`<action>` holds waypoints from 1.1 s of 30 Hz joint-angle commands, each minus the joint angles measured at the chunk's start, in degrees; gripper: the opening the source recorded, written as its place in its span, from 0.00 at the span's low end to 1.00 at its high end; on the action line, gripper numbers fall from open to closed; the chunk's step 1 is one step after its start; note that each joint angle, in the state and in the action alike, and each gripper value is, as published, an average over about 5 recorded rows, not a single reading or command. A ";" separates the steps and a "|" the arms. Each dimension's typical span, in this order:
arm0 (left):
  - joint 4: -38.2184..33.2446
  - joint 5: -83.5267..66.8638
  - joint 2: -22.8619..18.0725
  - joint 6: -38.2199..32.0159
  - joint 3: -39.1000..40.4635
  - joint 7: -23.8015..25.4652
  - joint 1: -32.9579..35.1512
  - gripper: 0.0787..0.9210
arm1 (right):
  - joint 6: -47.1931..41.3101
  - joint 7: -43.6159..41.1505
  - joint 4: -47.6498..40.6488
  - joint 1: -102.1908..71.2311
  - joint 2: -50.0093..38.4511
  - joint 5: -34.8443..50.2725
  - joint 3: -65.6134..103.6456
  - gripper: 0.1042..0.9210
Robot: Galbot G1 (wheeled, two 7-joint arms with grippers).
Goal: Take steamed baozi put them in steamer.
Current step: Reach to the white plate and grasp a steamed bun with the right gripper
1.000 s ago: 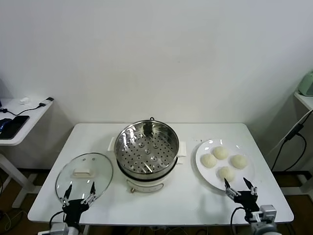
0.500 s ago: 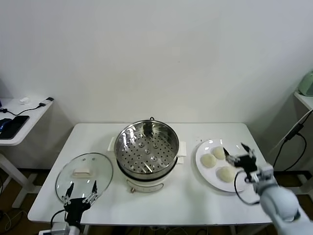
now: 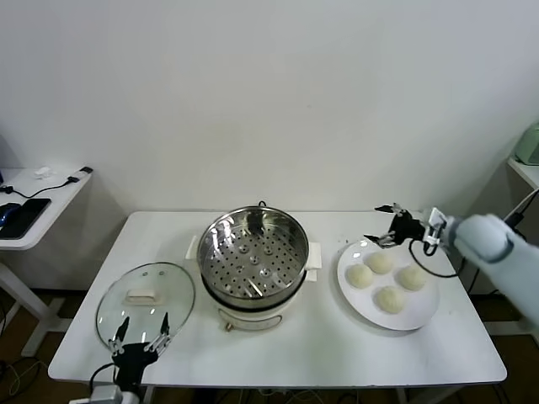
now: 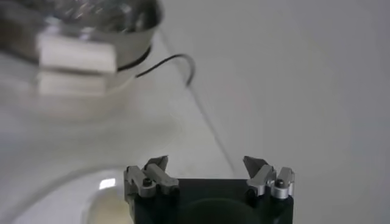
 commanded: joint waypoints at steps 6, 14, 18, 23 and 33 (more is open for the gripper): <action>0.91 0.13 0.12 -0.19 -0.07 0.10 -0.57 0.88 | -1.19 -14.45 -13.50 31.67 9.29 -0.95 -47.08 0.88; 1.60 0.20 -0.11 -0.55 -0.12 0.12 -0.39 0.88 | -6.06 -10.18 -19.62 21.22 17.20 2.24 -41.76 0.88; 1.95 0.36 -0.41 -0.72 -0.15 0.11 -0.26 0.88 | -6.71 -9.14 -23.44 17.20 20.28 2.99 -39.13 0.88; 2.06 0.54 -0.65 -0.75 -0.09 0.12 -0.25 0.88 | -6.24 -8.64 -27.26 13.63 22.46 1.81 -36.48 0.88; 2.24 1.87 -1.09 -1.19 0.45 0.14 0.11 0.88 | -4.85 -7.92 -33.74 10.10 25.00 -3.45 -30.87 0.88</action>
